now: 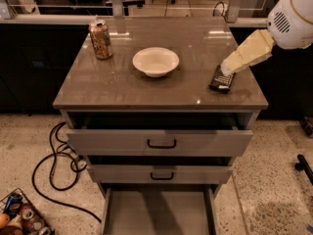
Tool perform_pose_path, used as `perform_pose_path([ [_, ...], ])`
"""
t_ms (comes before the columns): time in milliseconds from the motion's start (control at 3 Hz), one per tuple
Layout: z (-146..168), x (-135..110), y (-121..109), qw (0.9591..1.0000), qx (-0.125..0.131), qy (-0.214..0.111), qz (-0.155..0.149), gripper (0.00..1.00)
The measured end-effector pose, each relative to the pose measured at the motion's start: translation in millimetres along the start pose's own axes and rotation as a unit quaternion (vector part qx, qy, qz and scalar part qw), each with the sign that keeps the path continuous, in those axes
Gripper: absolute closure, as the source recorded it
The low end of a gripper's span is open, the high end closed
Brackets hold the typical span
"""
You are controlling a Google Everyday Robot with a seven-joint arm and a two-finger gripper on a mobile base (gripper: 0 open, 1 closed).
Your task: Place rxbar chocolate into bottom drawer
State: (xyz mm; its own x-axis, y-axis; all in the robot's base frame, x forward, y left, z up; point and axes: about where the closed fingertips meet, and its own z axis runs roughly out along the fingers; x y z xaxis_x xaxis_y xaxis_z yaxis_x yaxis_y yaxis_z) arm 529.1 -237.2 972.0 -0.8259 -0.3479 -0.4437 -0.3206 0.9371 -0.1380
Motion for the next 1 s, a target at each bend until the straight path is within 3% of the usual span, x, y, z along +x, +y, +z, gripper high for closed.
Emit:
perform_pose_path([
  [333, 0.0, 0.0, 0.0, 1.0000, 0.000, 0.000, 0.000, 0.00],
  [667, 10.2, -7.3, 3.8, 0.9995, 0.007, 0.011, 0.030, 0.00],
  [1000, 36.2, -29.1, 9.4, 0.9964, 0.017, 0.028, 0.079, 0.00],
])
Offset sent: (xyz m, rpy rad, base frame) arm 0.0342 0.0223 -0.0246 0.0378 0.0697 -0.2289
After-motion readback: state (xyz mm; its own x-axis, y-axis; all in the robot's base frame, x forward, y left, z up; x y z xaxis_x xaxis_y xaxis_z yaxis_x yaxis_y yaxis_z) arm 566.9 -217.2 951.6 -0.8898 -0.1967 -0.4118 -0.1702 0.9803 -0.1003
